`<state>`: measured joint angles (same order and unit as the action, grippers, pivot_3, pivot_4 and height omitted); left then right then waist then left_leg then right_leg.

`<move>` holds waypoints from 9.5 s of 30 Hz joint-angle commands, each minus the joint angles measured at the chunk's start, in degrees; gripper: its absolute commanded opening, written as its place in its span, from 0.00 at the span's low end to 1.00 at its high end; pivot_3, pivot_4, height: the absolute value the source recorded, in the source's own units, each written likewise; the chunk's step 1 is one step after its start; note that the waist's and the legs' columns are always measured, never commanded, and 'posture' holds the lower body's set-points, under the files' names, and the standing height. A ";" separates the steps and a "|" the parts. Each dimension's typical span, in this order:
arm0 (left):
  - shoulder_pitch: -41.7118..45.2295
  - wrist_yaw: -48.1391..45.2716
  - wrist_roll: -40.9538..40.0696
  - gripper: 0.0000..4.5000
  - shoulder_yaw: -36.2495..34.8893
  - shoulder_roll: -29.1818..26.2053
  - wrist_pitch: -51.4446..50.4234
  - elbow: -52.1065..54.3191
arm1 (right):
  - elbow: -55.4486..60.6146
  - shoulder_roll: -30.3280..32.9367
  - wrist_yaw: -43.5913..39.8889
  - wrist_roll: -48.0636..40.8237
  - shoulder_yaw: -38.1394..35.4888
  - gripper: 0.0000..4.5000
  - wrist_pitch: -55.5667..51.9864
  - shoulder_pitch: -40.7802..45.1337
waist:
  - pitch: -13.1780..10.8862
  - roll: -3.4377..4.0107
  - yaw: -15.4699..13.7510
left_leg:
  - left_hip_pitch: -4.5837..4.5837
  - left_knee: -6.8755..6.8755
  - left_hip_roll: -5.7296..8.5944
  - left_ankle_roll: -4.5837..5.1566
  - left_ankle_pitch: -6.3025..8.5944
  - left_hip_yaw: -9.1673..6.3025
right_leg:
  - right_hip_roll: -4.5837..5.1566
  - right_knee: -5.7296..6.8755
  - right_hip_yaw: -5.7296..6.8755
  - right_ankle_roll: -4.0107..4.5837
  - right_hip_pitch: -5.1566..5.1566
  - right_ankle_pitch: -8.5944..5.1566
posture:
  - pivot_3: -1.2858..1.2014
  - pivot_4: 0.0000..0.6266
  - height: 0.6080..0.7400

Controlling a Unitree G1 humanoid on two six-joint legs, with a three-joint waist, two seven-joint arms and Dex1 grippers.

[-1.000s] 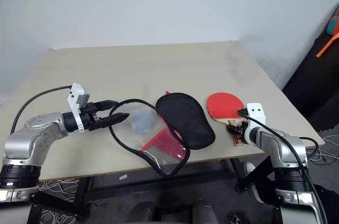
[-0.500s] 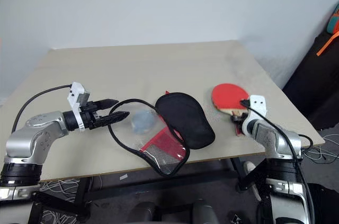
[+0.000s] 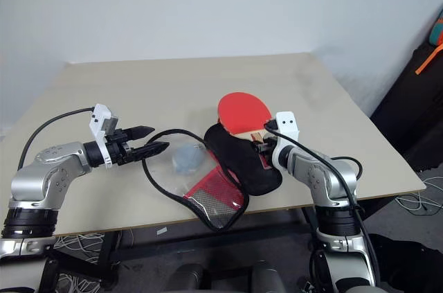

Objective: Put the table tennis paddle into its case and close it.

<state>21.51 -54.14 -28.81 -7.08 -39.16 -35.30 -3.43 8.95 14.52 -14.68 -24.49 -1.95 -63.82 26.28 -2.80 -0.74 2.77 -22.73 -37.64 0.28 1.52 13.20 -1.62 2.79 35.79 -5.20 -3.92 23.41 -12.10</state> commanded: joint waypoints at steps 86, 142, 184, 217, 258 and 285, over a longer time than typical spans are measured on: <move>2.39 21.19 -4.13 0.16 12.05 25.64 -15.69 13.96 | 0.06 36.49 -35.63 -8.82 -5.08 1.00 8.85 10.19 | -0.02 0.03 -0.02 | 0.06 -0.10 0.00 0.14 0.08 0.19 | -0.08 -0.05 -0.18 -0.03 -0.09 -0.04 | 0.52 0.00 1.00; 4.70 34.12 -6.83 0.84 4.13 42.88 -37.07 -8.02 | 9.18 27.47 -27.90 -14.05 -1.79 1.00 4.04 7.07 | 0.05 0.02 -1.65 | 0.12 -0.39 0.23 0.13 0.12 -0.09 | 0.06 -0.14 -0.02 0.04 -0.43 -0.12 | 0.52 0.00 1.00; -3.06 35.12 -33.79 0.01 11.32 12.91 -57.20 12.92 | 9.33 22.72 -25.56 -14.50 0.87 1.00 4.62 7.07 | 0.04 0.02 0.16 | 0.06 0.11 0.02 0.07 0.15 -0.01 | -0.04 -0.11 -0.09 0.13 0.02 -0.19 | 0.52 0.00 1.00; 3.13 25.49 -22.77 0.58 12.83 -0.87 -40.43 22.82 | 5.96 20.47 -27.19 -12.19 4.56 1.00 6.40 8.90 | -0.01 0.01 0.14 | 0.02 0.09 0.10 -0.05 0.20 0.07 | 0.01 -0.16 -0.12 0.14 0.05 -0.18 | 0.52 0.00 1.00; 4.84 4.84 3.20 0.58 5.40 5.75 3.99 -10.76 | -6.49 -2.25 -12.69 4.66 14.60 1.00 9.46 7.24 | -0.02 0.00 0.23 | 0.00 0.07 0.00 0.07 0.14 0.04 | -0.05 -0.04 -0.09 -0.05 0.08 -0.06 | 0.52 0.00 1.00; -1.25 2.88 5.64 0.59 7.91 8.91 0.00 -7.64 | -7.49 -2.65 -12.62 9.49 17.21 0.71 17.50 2.80 | 0.02 0.01 0.21 | 0.05 0.02 0.02 0.06 0.14 -0.05 | -0.03 -0.03 0.00 -0.05 -0.03 -0.06 | 0.52 0.00 1.00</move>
<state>20.74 -51.40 -23.79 0.11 -30.48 -34.68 -11.57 0.69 12.30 -27.55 -15.51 16.52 -48.28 28.47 -2.79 -0.74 2.98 -22.68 -37.62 0.29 1.58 13.34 -1.67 2.76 35.76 -5.21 -3.97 23.37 -12.16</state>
